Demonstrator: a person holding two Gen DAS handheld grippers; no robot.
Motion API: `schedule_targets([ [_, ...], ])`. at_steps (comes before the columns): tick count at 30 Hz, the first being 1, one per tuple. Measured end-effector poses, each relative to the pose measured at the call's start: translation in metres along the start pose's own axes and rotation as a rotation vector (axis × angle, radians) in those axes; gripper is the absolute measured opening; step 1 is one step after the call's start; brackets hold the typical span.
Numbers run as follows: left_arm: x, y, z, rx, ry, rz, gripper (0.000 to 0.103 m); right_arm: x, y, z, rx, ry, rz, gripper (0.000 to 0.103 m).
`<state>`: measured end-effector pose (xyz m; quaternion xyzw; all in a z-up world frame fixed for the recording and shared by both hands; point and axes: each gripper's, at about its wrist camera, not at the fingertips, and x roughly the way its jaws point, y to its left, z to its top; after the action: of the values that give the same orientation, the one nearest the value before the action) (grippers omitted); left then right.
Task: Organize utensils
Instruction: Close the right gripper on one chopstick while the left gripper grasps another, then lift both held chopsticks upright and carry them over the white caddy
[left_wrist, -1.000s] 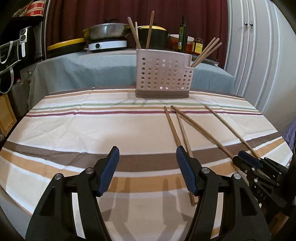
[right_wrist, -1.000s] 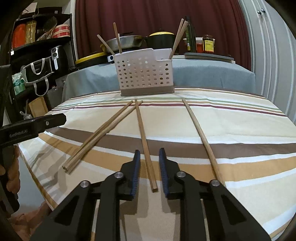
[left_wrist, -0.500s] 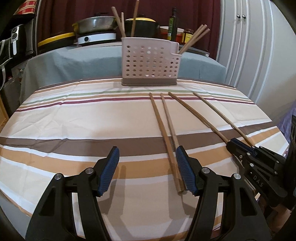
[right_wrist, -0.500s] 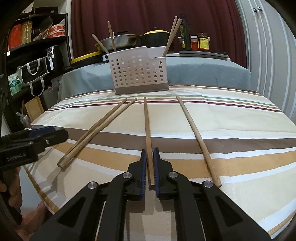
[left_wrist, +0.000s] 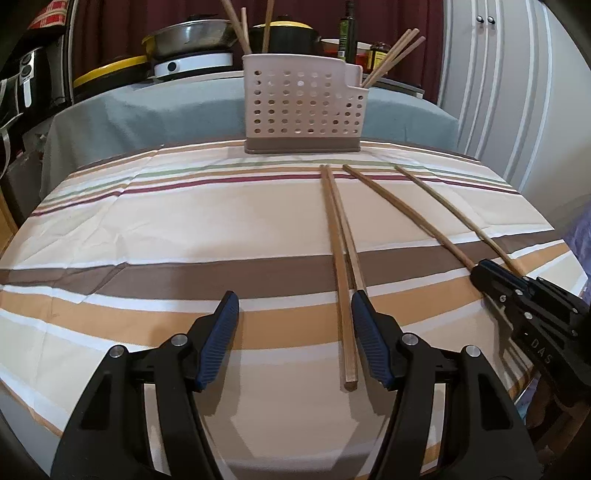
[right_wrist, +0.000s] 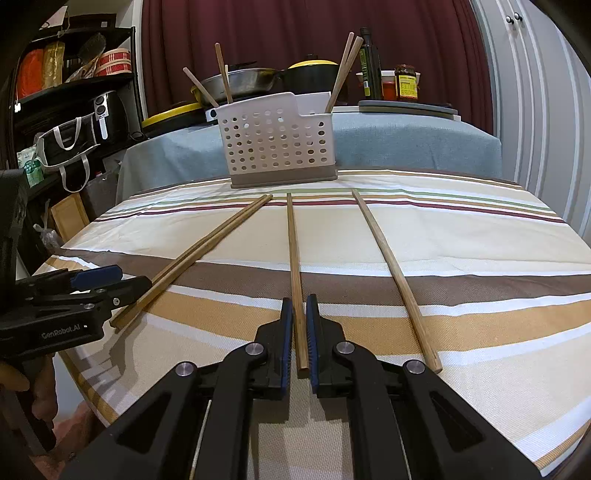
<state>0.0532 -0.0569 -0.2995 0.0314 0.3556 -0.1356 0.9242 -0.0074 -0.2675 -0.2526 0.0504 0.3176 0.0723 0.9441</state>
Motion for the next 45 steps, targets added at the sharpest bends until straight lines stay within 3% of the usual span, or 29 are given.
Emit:
schedule_targets([
  [6,-0.005,0.000,-0.006,0.022,-0.015,0.002,0.052,0.000,0.000,0.000,0.001,-0.001,0.002,0.008],
  [12,-0.012,-0.004,-0.013,0.044,-0.040,-0.028,0.021,-0.001,0.000,0.000,0.002,-0.002,0.002,0.008],
  [15,-0.014,-0.005,-0.015,0.052,-0.043,-0.031,0.016,-0.001,0.001,0.000,0.004,-0.003,0.005,0.008],
  [27,-0.016,-0.005,-0.020,0.066,-0.057,-0.027,0.015,-0.003,-0.001,-0.002,0.021,-0.015,0.017,0.009],
  [30,-0.016,-0.005,-0.020,0.066,-0.059,-0.031,0.008,-0.003,-0.002,-0.003,0.022,-0.017,0.016,0.009],
  [34,-0.017,-0.006,-0.020,0.067,-0.061,-0.029,0.007,-0.003,-0.002,-0.002,0.023,-0.014,0.018,0.008],
  [45,-0.042,0.003,0.002,0.063,-0.146,0.016,0.007,-0.026,0.004,0.018,0.000,-0.087,0.000,0.007],
])
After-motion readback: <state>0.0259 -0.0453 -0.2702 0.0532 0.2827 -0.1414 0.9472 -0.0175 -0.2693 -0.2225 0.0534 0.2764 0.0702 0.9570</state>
